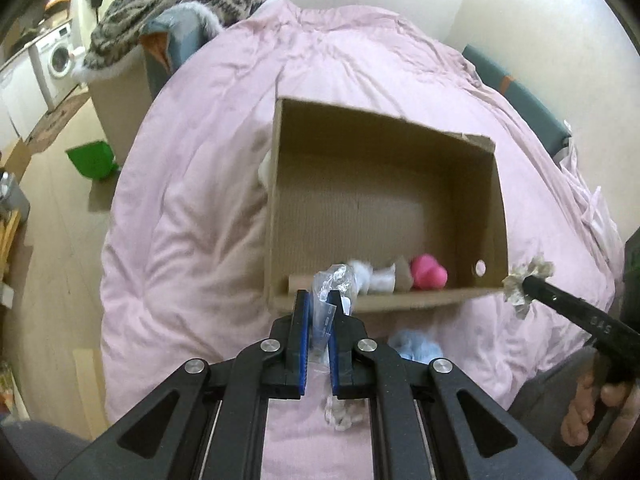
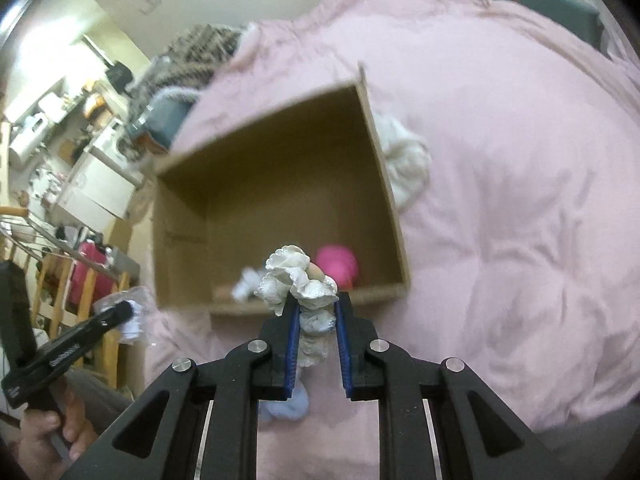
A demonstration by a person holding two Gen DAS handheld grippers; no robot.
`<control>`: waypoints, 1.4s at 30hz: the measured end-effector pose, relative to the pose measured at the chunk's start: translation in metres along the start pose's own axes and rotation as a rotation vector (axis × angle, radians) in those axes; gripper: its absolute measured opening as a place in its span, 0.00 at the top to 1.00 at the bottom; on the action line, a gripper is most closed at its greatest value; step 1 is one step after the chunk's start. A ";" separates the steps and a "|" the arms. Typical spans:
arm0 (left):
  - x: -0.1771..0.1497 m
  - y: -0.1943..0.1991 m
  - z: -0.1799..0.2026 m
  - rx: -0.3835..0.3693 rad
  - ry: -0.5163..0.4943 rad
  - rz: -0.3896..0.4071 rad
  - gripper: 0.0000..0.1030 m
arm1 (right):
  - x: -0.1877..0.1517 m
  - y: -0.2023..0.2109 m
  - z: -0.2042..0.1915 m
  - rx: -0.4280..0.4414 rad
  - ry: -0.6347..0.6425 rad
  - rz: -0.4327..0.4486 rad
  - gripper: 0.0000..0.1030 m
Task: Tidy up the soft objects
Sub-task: 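Carry the white scrunchie and clear bag over the box with both grippers, then open both grippers to drop the scrunchie and bag into the box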
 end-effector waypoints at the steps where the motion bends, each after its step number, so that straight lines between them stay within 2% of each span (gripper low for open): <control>1: 0.004 -0.001 0.002 0.000 0.000 0.003 0.93 | 0.005 0.000 -0.001 0.003 0.013 0.011 0.82; 5: 0.019 -0.009 0.015 -0.008 -0.007 0.012 0.93 | 0.015 -0.005 0.004 0.020 0.032 0.037 0.82; 11: 0.027 -0.029 0.045 0.026 -0.089 0.017 0.93 | 0.016 -0.022 0.012 -0.005 0.049 0.015 0.82; 20: 0.031 -0.052 0.060 0.049 -0.103 0.022 0.93 | 0.018 -0.037 0.022 -0.037 0.039 -0.008 0.82; 28: 0.028 -0.065 0.059 0.063 -0.086 -0.018 0.92 | 0.012 -0.044 0.019 -0.036 0.043 -0.034 0.81; 33: 0.028 -0.066 0.054 0.065 -0.063 -0.018 0.92 | 0.010 -0.047 0.020 -0.034 0.037 -0.053 0.81; 42: 0.029 -0.064 0.049 0.069 -0.047 -0.025 0.91 | 0.012 -0.044 0.014 -0.015 0.051 -0.030 0.77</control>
Point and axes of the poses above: each gripper's, at about its wrist camera, not at the fingertips, and y roughly against the way its jaws point, z to its right, x to its top, the point moved 1 cm from there along -y, roughly the way its jaws point, and after that the axes turned 15 degrees about x, right-handed, at the moved point
